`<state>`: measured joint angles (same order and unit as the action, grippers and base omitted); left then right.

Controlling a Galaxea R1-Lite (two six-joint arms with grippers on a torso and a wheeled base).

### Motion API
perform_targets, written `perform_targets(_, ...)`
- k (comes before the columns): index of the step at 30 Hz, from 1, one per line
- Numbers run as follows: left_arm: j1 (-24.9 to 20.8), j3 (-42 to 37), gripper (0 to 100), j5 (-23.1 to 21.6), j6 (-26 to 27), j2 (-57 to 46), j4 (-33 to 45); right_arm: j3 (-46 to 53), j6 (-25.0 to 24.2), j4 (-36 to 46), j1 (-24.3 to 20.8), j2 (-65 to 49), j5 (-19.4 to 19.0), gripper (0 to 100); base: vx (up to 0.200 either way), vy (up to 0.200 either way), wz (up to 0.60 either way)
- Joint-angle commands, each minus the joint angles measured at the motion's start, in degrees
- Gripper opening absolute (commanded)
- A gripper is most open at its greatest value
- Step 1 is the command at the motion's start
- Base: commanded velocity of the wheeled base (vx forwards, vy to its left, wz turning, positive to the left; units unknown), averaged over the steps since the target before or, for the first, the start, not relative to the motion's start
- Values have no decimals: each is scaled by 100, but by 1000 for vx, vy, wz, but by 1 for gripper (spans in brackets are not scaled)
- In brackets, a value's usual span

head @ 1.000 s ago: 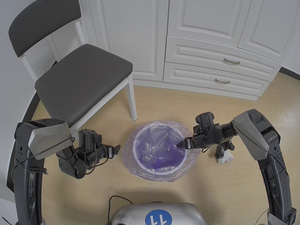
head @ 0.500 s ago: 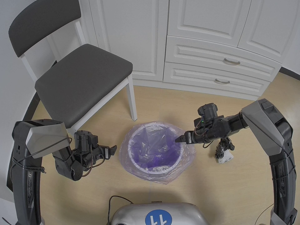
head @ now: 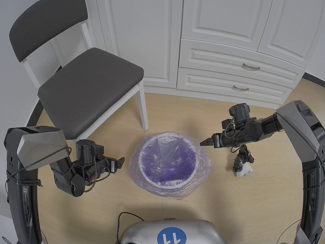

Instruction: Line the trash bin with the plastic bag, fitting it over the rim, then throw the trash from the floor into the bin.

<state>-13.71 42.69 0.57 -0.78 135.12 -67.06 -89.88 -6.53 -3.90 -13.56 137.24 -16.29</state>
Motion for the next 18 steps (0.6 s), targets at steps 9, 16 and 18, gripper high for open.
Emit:
perform_targets(9, 18, -261, 100, 4, 8, 6, -448, -504, 82, 12, 72, 1050, 20, 100, 0, 0, 0)
perform_targets(16, 27, -288, 100, 4, -1, 260, -756, -970, 47, 82, 99, 1516, 20, 100, 0, 0, 0)
perform_targets(18, 27, -305, 100, 4, 8, 348, -888, -1146, 47, 109, 99, 1683, 20, 100, 0, 0, 0)
